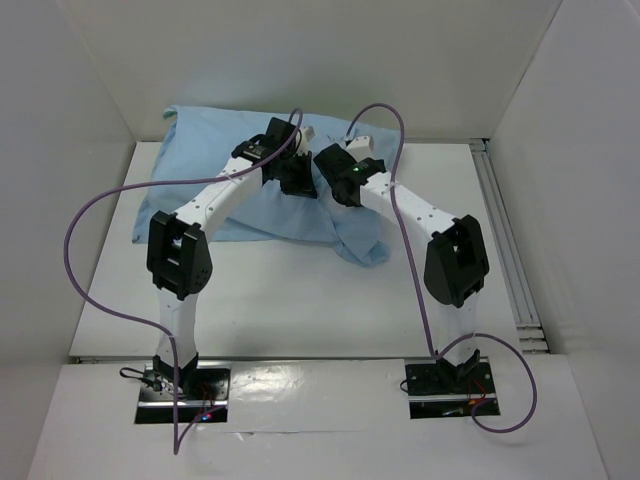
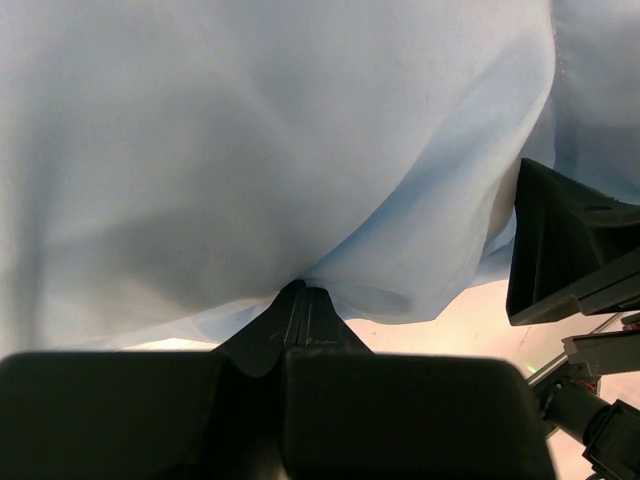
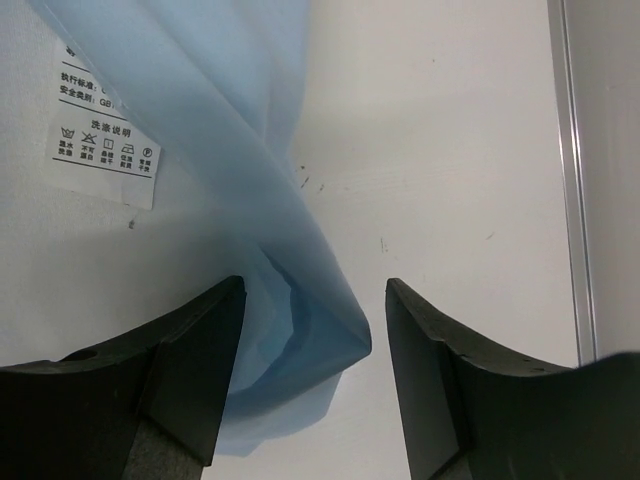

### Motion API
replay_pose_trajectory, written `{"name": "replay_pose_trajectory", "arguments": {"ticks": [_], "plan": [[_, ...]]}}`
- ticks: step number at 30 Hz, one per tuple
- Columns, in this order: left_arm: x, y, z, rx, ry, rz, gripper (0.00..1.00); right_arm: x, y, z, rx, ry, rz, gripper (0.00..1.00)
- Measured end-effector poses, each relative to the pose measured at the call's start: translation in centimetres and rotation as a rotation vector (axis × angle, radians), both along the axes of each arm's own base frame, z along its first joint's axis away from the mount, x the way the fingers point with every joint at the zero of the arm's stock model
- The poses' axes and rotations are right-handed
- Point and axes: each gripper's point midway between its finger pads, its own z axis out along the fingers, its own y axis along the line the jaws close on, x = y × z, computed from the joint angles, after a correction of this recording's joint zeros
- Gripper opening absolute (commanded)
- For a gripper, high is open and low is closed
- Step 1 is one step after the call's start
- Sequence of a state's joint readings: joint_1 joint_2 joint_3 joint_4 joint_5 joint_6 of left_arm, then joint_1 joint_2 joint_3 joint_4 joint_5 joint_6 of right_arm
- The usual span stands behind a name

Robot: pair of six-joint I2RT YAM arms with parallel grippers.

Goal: Put the pillow into the pillowcase

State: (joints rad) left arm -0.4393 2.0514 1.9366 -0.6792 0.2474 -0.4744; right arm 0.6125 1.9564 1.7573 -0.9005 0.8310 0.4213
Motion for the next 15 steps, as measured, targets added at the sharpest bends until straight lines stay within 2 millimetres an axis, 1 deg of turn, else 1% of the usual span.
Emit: {"name": "replay_pose_trajectory", "arguments": {"ticks": [4,5,10,12,13,14,15], "plan": [[0.0,0.0,0.0,0.0,0.0,0.0,0.0,0.1,-0.1,0.0,-0.004,0.001,0.002,0.52],[0.0,0.0,0.0,0.0,0.0,0.0,0.0,0.2,-0.3,0.0,-0.01,-0.001,-0.001,0.5],[0.0,0.1,0.0,0.0,0.0,0.001,0.0,0.2,-1.9,0.6,-0.084,-0.017,-0.04,0.49],[0.1,0.2,0.0,0.0,0.0,0.004,0.0,0.4,-2.5,0.8,-0.105,-0.019,-0.053,0.4],[0.2,0.2,0.0,0.0,0.0,0.006,0.0,0.4,-2.8,0.9,-0.108,-0.017,-0.056,0.32],[0.2,0.3,0.0,0.0,0.0,0.007,0.0,0.5,-3.0,1.0,-0.109,-0.016,-0.058,0.14],[0.2,0.4,0.0,0.0,0.0,0.008,0.0,0.6,-3.1,1.1,-0.113,-0.012,-0.056,0.06]]}}
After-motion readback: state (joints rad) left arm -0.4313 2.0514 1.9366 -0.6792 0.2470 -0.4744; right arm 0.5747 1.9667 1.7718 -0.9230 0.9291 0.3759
